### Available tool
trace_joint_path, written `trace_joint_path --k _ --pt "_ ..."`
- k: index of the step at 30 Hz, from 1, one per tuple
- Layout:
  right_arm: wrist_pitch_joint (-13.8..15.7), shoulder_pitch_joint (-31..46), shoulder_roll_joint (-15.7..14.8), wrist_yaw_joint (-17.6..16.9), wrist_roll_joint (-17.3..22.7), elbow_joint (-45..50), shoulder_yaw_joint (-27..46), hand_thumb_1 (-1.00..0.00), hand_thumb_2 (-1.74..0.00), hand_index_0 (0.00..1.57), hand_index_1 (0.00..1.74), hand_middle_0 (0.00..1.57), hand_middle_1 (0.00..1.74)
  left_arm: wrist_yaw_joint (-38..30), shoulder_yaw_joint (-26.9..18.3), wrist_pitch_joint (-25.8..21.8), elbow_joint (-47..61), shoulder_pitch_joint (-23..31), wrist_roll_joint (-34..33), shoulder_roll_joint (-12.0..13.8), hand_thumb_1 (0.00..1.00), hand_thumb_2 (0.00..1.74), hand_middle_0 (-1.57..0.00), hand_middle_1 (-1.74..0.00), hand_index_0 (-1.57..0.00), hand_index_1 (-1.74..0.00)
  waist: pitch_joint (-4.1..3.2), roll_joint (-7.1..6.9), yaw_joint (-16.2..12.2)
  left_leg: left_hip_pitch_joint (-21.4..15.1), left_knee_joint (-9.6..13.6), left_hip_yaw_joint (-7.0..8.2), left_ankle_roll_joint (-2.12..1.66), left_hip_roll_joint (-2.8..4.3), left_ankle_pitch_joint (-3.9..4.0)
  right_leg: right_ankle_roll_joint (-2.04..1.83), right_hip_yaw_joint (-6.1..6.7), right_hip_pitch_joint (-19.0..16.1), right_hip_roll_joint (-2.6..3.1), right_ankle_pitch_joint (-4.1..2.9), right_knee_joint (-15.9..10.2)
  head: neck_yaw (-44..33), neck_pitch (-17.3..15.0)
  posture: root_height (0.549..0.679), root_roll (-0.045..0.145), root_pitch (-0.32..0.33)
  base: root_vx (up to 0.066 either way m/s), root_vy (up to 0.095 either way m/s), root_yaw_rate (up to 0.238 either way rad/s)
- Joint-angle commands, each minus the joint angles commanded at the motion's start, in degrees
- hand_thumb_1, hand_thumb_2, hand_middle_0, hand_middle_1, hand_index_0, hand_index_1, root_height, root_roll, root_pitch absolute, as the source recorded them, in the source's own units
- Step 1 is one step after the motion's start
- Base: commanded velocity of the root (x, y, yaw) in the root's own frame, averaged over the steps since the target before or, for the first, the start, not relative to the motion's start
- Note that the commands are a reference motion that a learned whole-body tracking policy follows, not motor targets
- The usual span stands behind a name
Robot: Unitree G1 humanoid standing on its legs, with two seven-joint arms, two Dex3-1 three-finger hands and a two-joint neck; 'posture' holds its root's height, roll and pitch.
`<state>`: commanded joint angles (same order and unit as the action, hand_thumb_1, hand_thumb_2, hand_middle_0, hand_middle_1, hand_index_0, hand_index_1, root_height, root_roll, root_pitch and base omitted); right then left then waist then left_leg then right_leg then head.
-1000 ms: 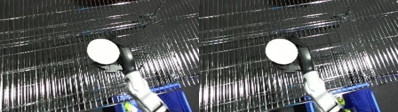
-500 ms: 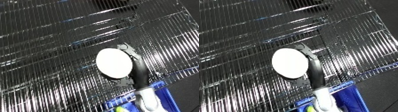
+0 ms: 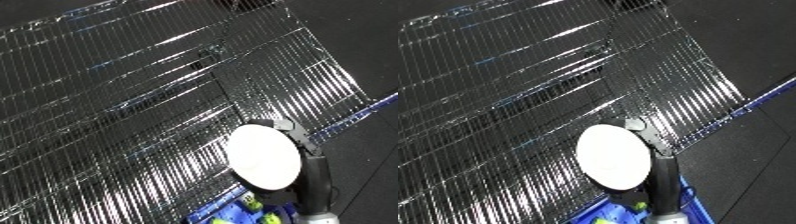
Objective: Pick up the object and place it into the box
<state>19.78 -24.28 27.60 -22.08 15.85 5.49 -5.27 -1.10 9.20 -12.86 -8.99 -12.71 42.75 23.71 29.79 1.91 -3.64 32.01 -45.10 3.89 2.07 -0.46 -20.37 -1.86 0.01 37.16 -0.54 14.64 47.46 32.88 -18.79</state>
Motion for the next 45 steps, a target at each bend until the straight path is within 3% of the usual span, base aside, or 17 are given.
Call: trace_joint_path --k 6,14,22,23,24,29,39,45 --pt "3.4 7.2 0.5 -1.8 0.9 1.0 2.9 -0.75 -1.3 1.18 1.3 1.18 1.3 -0.2 -0.9 -0.8 0.9 1.3 -0.2 -0.2 1.0 1.74 -1.57 -1.74 -1.57 -1.74 0.0 0.11 -2.3 -1.4 0.5 1.16 0.21 0.5 -0.48 -0.12 1.17 -1.0 0.18 -0.32 -1.3 1.8 -0.4 0.632 0.062 0.122 -0.016 0.024 -0.184" --pt "6.6 15.0 2.0 -3.1 2.0 0.2 6.3 -0.75 -1.3 1.18 1.3 1.18 1.3 -0.9 -0.9 -3.0 1.3 3.1 1.0 -1.6 1.0 1.74 -1.57 -1.74 -1.57 -1.74 0.0 1.55 -5.7 -4.0 2.0 3.39 0.0 0.89 -0.66 -0.04 2.79 -2.0 0.29 0.06 -2.4 5.7 -2.7 0.635 0.078 0.117 0.007 0.079 -0.177" --pt "8.2 18.0 3.2 -1.8 3.7 -1.5 7.8 -0.35 -0.61 0.55 0.61 0.55 0.61 -0.7 -0.8 -4.0 1.2 3.9 1.7 -2.3 1.0 1.74 -1.57 -1.74 -1.57 -1.74 0.0 2.12 -6.9 -5.3 2.8 4.16 -0.04 0.99 -0.68 0.1 3.51 -2.6 0.4 0.34 -2.7 6.5 -3.3 0.636 0.084 0.111 0.01 0.032 -0.056" --pt "8.3 18.3 3.3 -1.4 3.8 -1.8 8.0 -0.3 -0.52 0.47 0.52 0.47 0.52 -0.7 -0.8 -4.0 1.1 3.9 1.8 -2.3 1.0 1.74 -1.57 -1.74 -1.57 -1.74 0.0 2.17 -7.1 -5.5 2.7 4.25 -0.07 1.0 -0.76 0.12 3.58 -2.7 0.37 0.38 -2.7 7.0 -6.2 0.636 0.085 0.11 0.014 0.03 -0.048" --pt "8.7 18.7 3.4 -1.0 4.0 -2.2 8.3 -0.25 -0.44 0.39 0.44 0.39 0.44 -0.6 -0.7 -4.1 1.0 3.9 1.9 -2.3 1.0 1.74 -1.57 -1.74 -1.57 -1.74 0.0 2.29 -7.4 -5.8 2.8 4.3 -0.1 0.94 -0.8 0.14 3.71 -2.9 0.35 0.44 -2.9 6.0 -7.0 0.636 0.087 0.107 0.018 0.019 -0.043" --pt "9.9 19.6 3.8 0.6 5.0 -3.8 9.1 0.0 0.0 0.0 0.0 0.0 0.0 -0.3 -0.2 -4.4 0.3 3.7 2.4 -2.6 1.0 1.74 -1.57 -1.74 -1.57 -1.74 0.0 3.02 -8.1 -7.7 4.4 4.48 -0.25 0.46 -0.49 0.16 4.28 -4.1 0.37 0.42 -4.1 6.6 -7.5 0.638 0.093 0.097 0.005 0.011 -0.025" --pt "8.3 18.9 4.0 0.6 4.5 -4.8 8.8 0.0 0.0 0.0 0.0 0.0 0.0 -0.4 0.0 -4.8 -0.8 3.6 2.8 -3.5 1.0 1.74 -1.57 -1.74 -1.57 -1.74 0.0 3.63 -8.1 -8.2 4.9 4.37 -0.68 0.26 0.14 0.36 4.19 -4.5 0.14 0.38 -4.5 6.4 -8.9 0.639 0.101 0.092 -0.006 0.0 -0.005" --pt "8.3 19.1 3.8 2.0 4.5 -4.4 8.3 0.0 0.0 0.0 0.0 0.0 0.0 -0.5 0.2 -5.0 -0.8 4.0 3.3 -3.6 1.0 1.74 -1.57 -1.74 -1.57 -1.74 0.0 3.69 -7.7 -8.7 5.5 3.96 -0.98 0.31 0.97 0.48 3.85 -5.1 -0.06 0.55 -4.7 5.0 -9.9 0.64 0.103 0.087 0.003 -0.013 0.025"
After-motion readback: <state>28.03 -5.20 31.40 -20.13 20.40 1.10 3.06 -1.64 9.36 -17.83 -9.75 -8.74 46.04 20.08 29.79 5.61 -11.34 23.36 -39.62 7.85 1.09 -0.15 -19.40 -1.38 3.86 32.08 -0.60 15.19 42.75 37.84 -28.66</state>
